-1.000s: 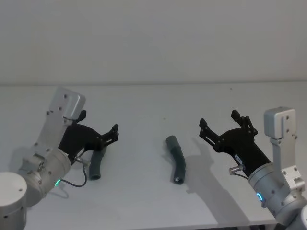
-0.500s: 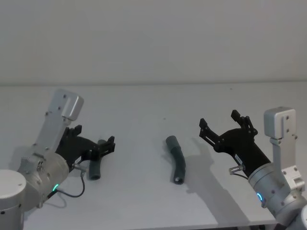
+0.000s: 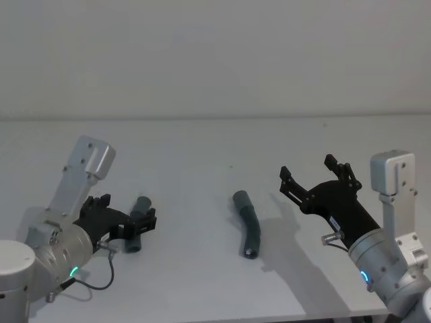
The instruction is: Use both hands to pick up one end of the pipe from the table, align the ends, and insert them.
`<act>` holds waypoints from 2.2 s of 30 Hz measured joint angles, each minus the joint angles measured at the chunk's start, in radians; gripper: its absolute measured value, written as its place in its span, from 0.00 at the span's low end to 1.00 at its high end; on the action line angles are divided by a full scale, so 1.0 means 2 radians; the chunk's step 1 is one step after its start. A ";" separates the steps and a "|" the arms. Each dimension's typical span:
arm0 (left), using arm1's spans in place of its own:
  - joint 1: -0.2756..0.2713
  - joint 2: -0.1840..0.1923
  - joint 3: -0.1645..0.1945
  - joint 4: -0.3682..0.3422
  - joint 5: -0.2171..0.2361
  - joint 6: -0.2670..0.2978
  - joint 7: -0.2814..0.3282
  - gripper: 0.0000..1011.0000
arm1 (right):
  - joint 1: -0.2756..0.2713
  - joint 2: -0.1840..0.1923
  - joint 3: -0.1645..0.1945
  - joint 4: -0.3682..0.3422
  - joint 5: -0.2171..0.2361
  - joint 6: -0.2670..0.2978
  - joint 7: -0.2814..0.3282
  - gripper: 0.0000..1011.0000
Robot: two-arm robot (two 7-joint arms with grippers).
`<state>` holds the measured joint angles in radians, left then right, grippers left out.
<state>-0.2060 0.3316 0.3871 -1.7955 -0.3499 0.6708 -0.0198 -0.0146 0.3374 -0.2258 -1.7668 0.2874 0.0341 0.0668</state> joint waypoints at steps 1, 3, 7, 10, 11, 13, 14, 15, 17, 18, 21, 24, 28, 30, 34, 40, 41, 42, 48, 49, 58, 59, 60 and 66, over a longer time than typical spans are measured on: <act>-0.001 -0.001 0.000 0.003 0.000 0.002 -0.001 0.99 | 0.000 0.000 0.000 0.000 0.000 0.000 0.000 0.99; -0.002 -0.001 0.000 0.005 0.000 0.003 -0.002 0.99 | 0.000 0.000 0.000 0.000 0.000 0.000 0.000 0.99; -0.004 -0.004 -0.001 0.013 -0.001 0.006 -0.004 0.99 | 0.000 0.000 0.000 0.000 0.000 0.000 0.000 0.99; -0.007 -0.007 -0.001 0.020 0.000 0.006 -0.006 0.99 | 0.000 0.000 0.000 0.000 0.000 0.000 0.000 0.99; -0.007 -0.007 -0.001 0.022 0.000 0.006 -0.006 0.99 | 0.000 0.000 0.000 0.000 0.000 0.000 0.000 0.99; -0.009 -0.009 -0.001 0.027 0.000 0.006 -0.007 0.99 | 0.000 0.000 0.000 0.000 0.000 0.000 0.000 0.99; -0.010 -0.010 -0.001 0.031 0.000 0.006 -0.009 0.99 | 0.000 0.000 0.000 0.000 0.000 0.000 0.000 0.99; -0.011 -0.011 -0.001 0.033 0.001 0.005 -0.009 0.99 | 0.000 0.000 0.000 0.000 0.000 0.000 0.000 0.99; -0.013 -0.012 0.000 0.037 0.001 0.004 -0.010 0.99 | 0.000 0.000 0.000 0.000 0.000 0.000 0.000 0.99; -0.015 -0.013 0.001 0.042 0.002 0.003 -0.012 0.99 | 0.000 0.000 0.000 0.000 0.000 0.000 0.000 0.99; -0.019 -0.016 0.002 0.051 0.003 0.000 -0.016 0.99 | 0.000 0.000 0.000 0.000 0.000 0.000 0.000 0.99; -0.024 -0.018 0.005 0.060 0.004 -0.004 -0.020 0.99 | 0.000 0.000 0.000 0.000 0.000 0.000 0.000 0.99; -0.029 -0.020 0.007 0.070 0.006 -0.008 -0.026 0.99 | 0.000 0.000 0.000 0.000 0.000 0.000 0.000 0.99; -0.033 -0.021 0.009 0.076 0.007 -0.011 -0.029 0.99 | 0.000 0.000 0.000 0.000 0.000 0.000 0.000 0.99; -0.038 -0.023 0.011 0.084 0.009 -0.015 -0.035 0.99 | 0.000 0.000 0.000 0.000 0.000 0.000 0.000 0.99; -0.044 -0.027 0.012 0.093 0.010 -0.015 -0.039 0.99 | 0.000 0.000 0.000 0.000 0.000 0.000 0.000 0.99; -0.044 -0.028 0.011 0.095 0.010 -0.014 -0.039 0.99 | 0.000 0.000 0.000 0.000 0.000 0.000 0.000 0.99; -0.045 -0.029 0.011 0.097 0.010 -0.013 -0.040 0.99 | 0.000 0.000 0.000 0.000 0.000 0.000 0.000 0.99; -0.048 -0.034 0.008 0.102 0.010 -0.006 -0.041 0.99 | 0.000 0.000 0.000 0.000 0.000 0.000 0.000 0.99; -0.049 -0.035 0.007 0.104 0.010 -0.004 -0.041 0.99 | 0.000 0.000 0.000 0.000 0.000 0.000 0.000 0.99; -0.055 -0.041 0.004 0.113 0.009 0.005 -0.042 0.99 | 0.000 0.000 0.000 0.000 0.000 0.000 0.000 0.99; -0.056 -0.041 0.004 0.114 0.009 0.006 -0.042 0.99 | 0.000 0.000 0.000 0.000 0.000 0.000 0.000 0.99; -0.057 -0.042 0.003 0.115 0.010 0.007 -0.043 0.97 | 0.000 0.000 0.000 0.000 0.000 0.000 0.000 0.99; -0.059 -0.043 0.002 0.119 0.010 0.009 -0.043 0.85 | 0.000 0.000 0.000 0.000 0.000 0.000 0.000 0.99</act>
<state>-0.3246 0.2454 0.3915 -1.5581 -0.3298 0.6898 -0.1060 -0.0146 0.3375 -0.2258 -1.7668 0.2873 0.0341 0.0668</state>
